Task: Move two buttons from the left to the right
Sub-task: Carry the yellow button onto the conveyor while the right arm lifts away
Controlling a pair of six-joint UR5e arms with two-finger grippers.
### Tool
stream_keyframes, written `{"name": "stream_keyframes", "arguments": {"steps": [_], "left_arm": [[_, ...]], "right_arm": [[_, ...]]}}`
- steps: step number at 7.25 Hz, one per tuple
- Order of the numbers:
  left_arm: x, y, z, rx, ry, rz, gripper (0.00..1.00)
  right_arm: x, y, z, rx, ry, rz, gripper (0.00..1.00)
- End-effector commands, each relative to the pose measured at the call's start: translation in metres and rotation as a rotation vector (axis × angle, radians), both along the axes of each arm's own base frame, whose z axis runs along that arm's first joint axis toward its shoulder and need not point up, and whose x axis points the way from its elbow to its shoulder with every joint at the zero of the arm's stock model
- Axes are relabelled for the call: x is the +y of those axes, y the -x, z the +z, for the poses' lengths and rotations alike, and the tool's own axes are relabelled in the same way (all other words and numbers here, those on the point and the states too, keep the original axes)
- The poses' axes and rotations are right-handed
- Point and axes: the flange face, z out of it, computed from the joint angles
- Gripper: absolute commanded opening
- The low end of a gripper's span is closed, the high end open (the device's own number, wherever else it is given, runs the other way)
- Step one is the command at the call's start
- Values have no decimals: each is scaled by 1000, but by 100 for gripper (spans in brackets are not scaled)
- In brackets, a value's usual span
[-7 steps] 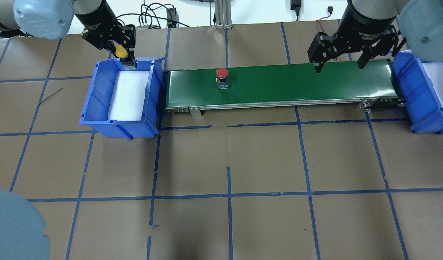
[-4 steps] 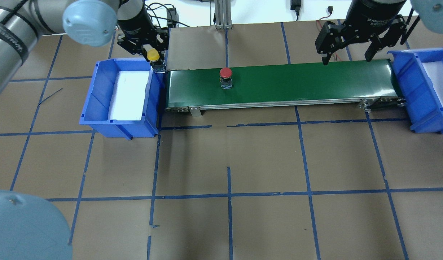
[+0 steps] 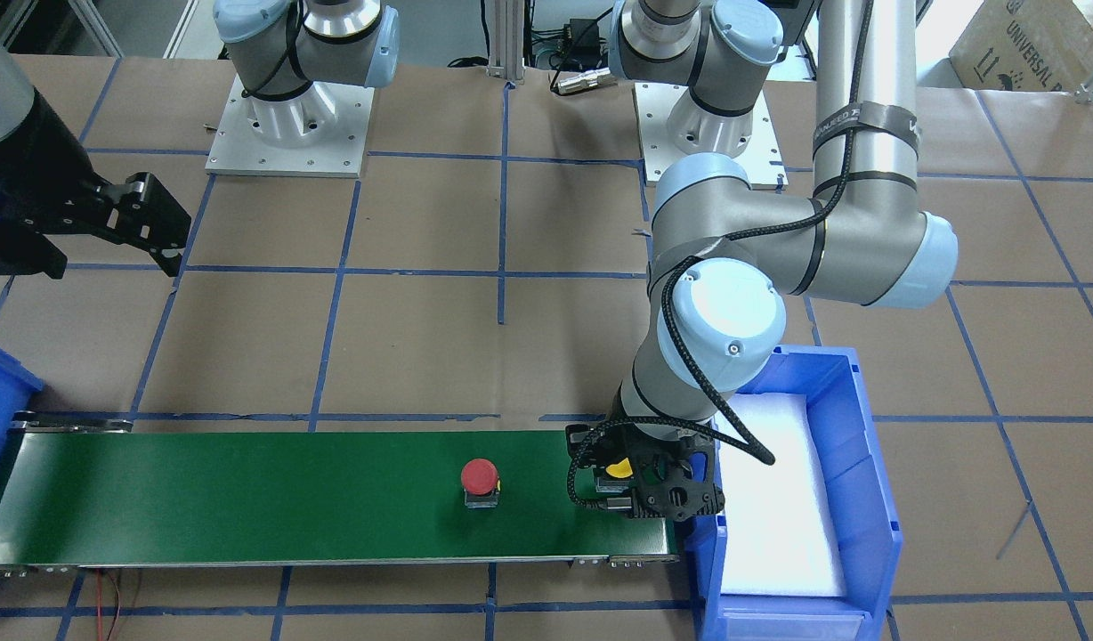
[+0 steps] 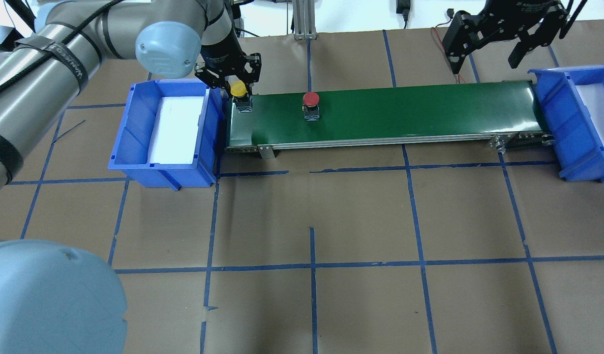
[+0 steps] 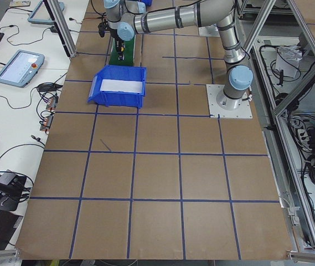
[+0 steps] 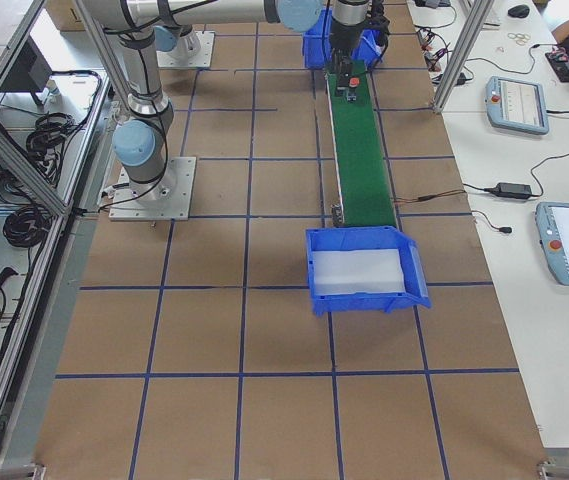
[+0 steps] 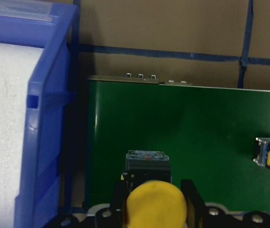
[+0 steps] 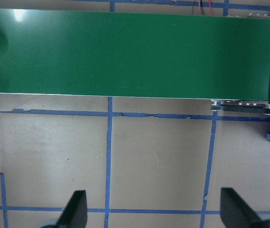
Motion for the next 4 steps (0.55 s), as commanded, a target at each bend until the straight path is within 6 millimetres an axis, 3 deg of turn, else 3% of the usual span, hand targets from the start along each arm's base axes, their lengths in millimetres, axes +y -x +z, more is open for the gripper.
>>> {"name": "stream_keyframes", "arguments": {"steps": [1,3,4], "left_arm": [[-1,1,-11,-4,10,-24,47],[1,1,-7,-4,26,-16,50],[1,-1,-7,-4,28,-10,69]], "right_arm": [[-3,36,-1,-7,-19,31,100],[-9,68,-8,-24,-56,133,99],[-15,76,-19,-27,-78,242,99]]}}
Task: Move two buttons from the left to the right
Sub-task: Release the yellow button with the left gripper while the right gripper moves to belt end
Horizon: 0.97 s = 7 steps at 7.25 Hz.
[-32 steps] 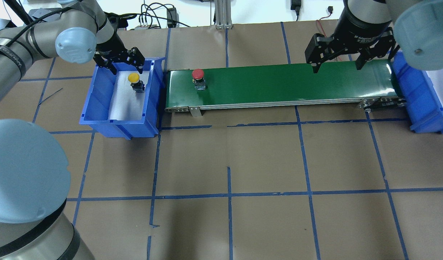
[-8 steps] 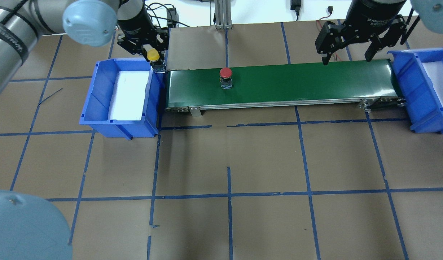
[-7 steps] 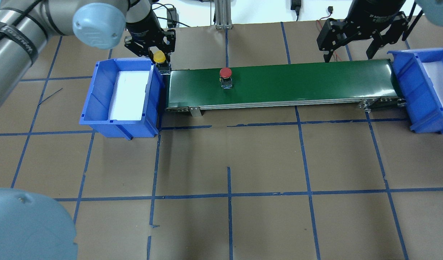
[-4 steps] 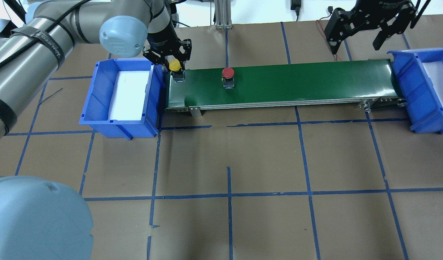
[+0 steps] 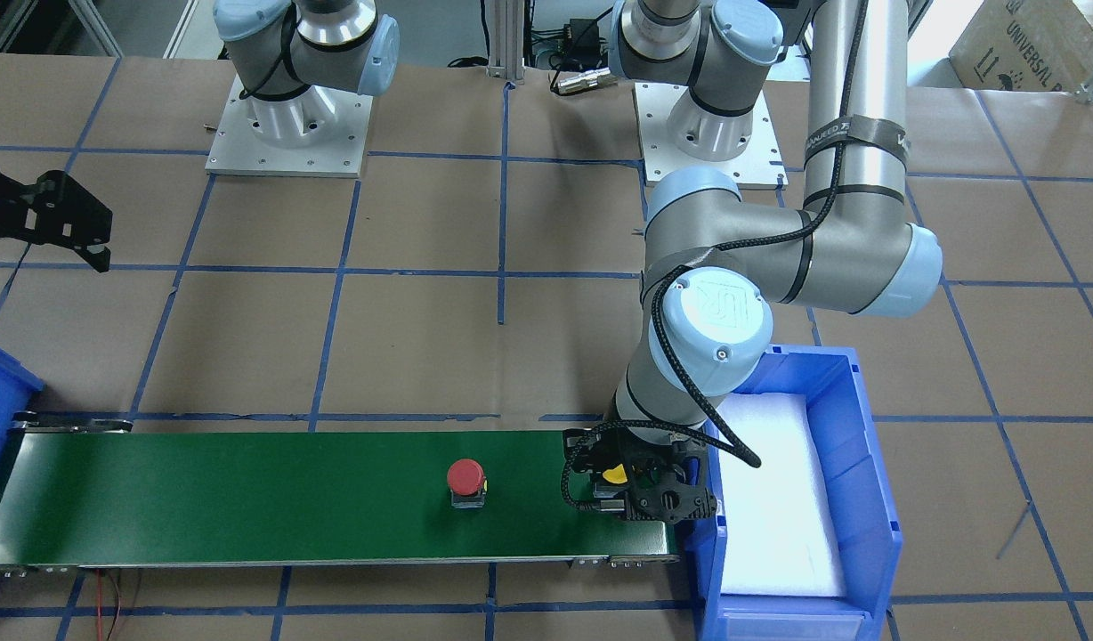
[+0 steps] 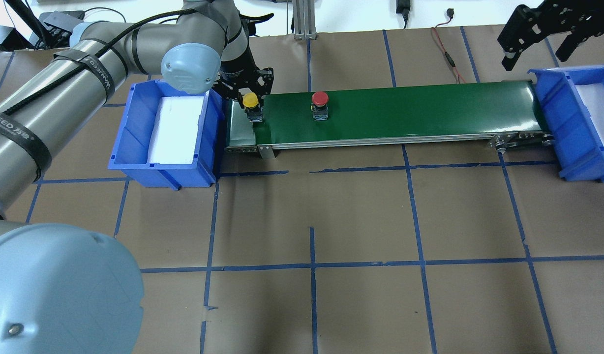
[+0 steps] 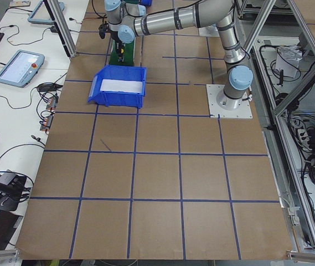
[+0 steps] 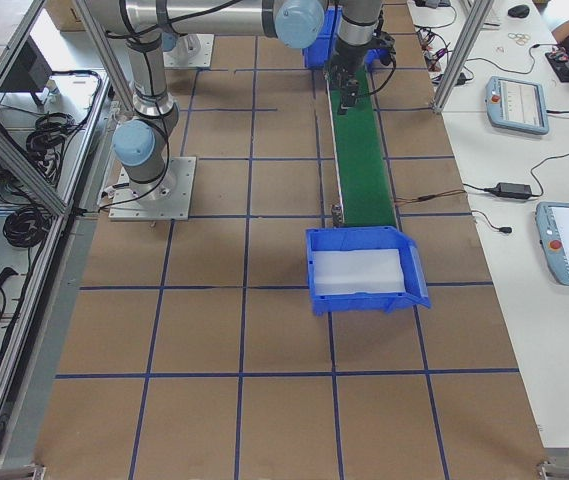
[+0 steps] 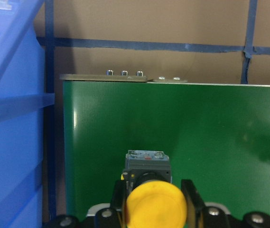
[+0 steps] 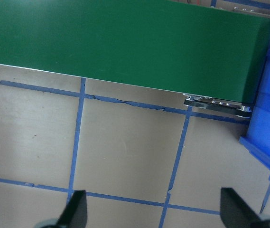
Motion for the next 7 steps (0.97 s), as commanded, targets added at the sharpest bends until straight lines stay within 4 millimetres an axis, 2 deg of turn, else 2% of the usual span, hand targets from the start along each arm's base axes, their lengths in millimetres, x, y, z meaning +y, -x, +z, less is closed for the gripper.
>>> {"name": "stream_keyframes", "arguments": {"steps": [1,2,3,4,5,6,7], "left_arm": [[2,-1,-2,0,-1,12,100],[-3,-7,9,2,20,12,100],[0,-12,32,5,51,17,100],[19,-37,76,-16,75,15,100],[49,-55,120,-21,25,33,100],[81,-61,154,-36,0,38,100],[113,-83,182,-70,-6,68,100]], "right_arm": [[-22,22,-35,-4,-59,214,99],[-31,46,-60,-21,-97,195,99],[-40,71,-81,-38,-113,236,100],[-54,83,-93,-18,-72,236,100],[-66,88,-113,-13,-58,251,100],[-67,91,-115,-11,-31,258,100],[-67,92,-125,-5,-5,260,100]]}}
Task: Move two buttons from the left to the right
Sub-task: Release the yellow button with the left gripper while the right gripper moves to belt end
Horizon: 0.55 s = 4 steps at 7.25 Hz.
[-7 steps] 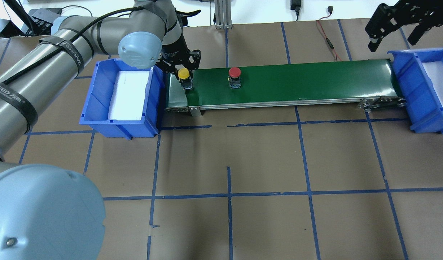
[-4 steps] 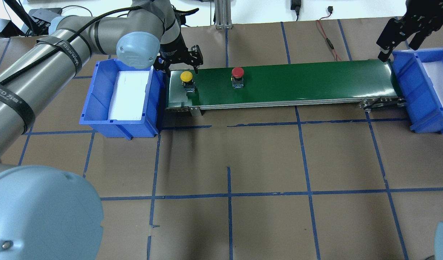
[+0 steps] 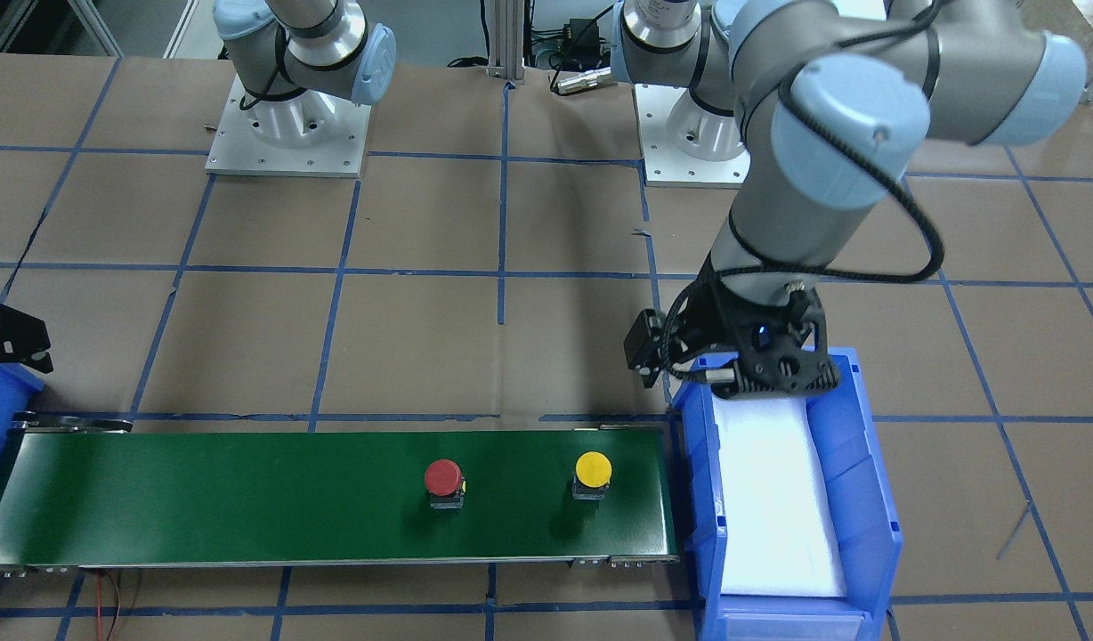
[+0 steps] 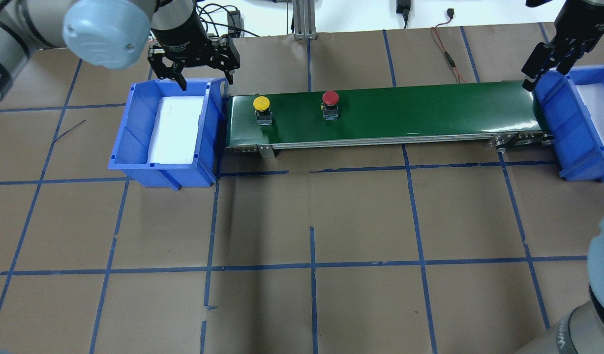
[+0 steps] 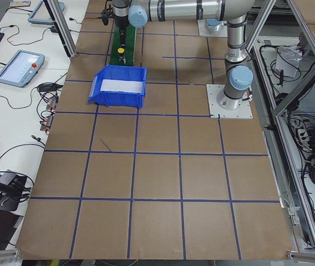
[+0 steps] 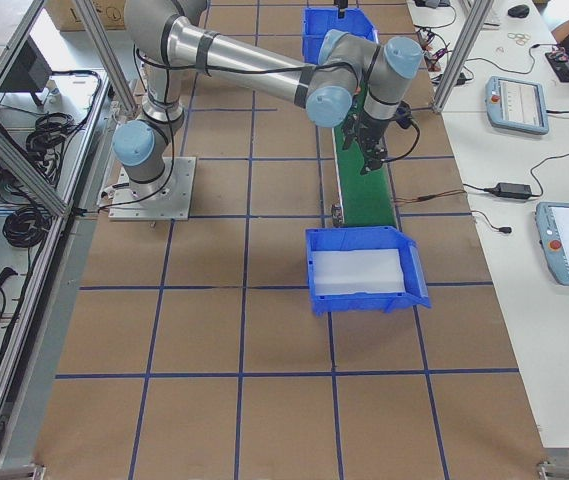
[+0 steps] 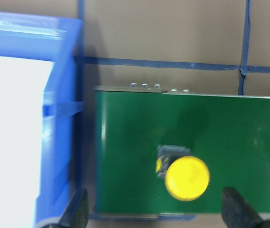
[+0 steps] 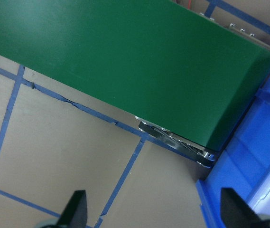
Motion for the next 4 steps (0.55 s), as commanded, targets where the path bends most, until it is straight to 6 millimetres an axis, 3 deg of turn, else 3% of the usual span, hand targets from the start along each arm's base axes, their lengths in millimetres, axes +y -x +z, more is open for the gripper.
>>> {"name": "stream_keyframes", "arguments": {"steps": [1,2,3,4], "left_arm": [[73,-42,52,-28,-16,63,100],[98,-57,47,-31,-73,93,100],[100,-56,41,-29,-82,95,100],[103,-39,36,-18,-93,58,100]], "right_arm": [[5,6,-25,-9,-3,-3,100],[7,7,-29,-9,-5,-7,100],[2,7,-28,-17,41,-3,98],[1,6,-41,-31,48,118,93]]}}
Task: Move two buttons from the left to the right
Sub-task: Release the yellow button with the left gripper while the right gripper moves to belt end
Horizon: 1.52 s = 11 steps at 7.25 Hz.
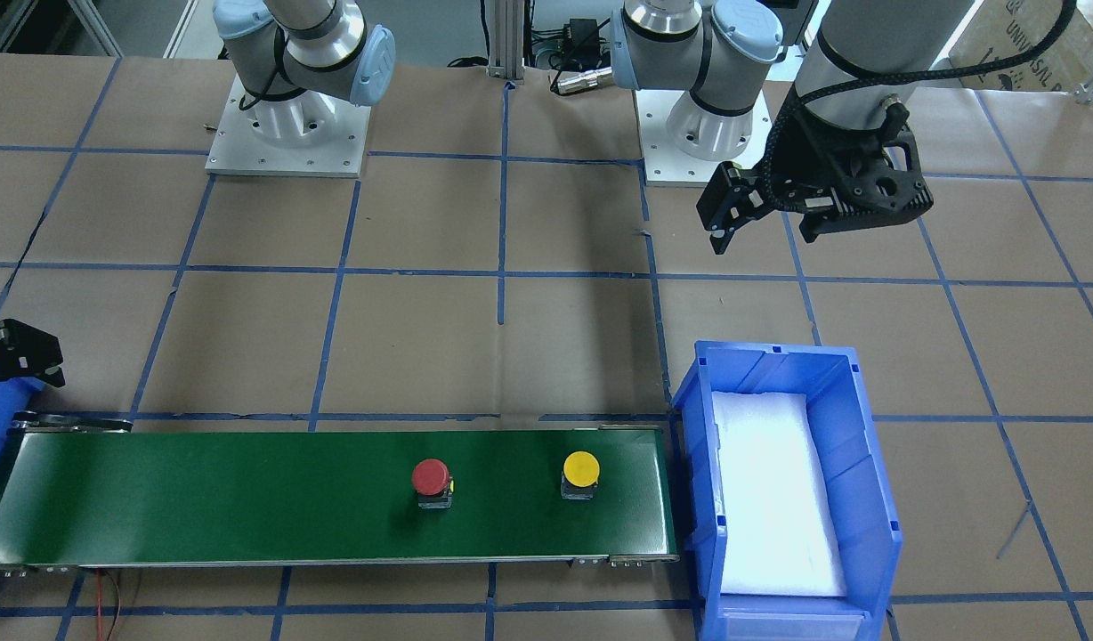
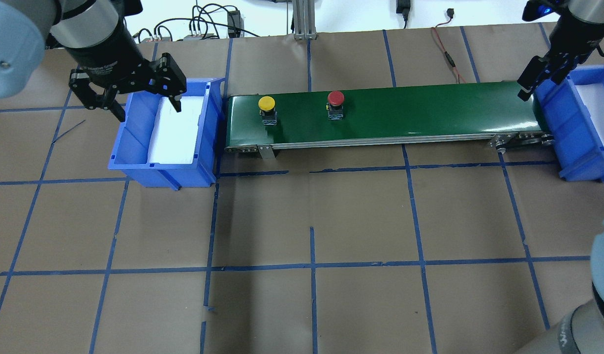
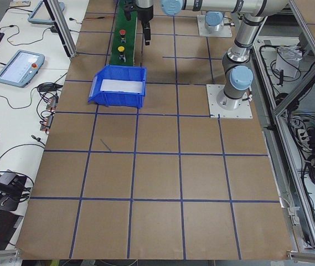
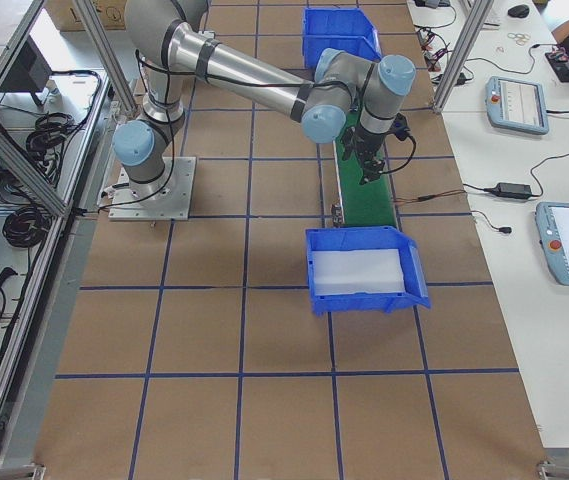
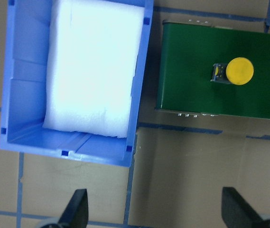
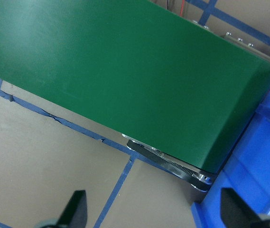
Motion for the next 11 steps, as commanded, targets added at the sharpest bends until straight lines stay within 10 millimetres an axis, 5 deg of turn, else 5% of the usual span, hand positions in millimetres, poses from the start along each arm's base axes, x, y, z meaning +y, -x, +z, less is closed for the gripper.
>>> {"name": "stream_keyframes", "arguments": {"steps": [1,3,5,6,11], "left_arm": [[13,30,-11,-2,-30,-83,100],[12,28,-9,2,-23,-133,100],[2,-16,-11,18,-29,-59,100],[1,-21,-10,18,-26,-92,100],[8,-16,-4,13,-24,-105,100]], "right_arm": [[-2,1,-19,-1,45,217,93],[-3,1,-31,-26,35,447,94],[-8,2,-43,-48,28,608,94],[-12,1,-40,-45,56,683,95],[9,-22,-62,-191,106,674,100]]}}
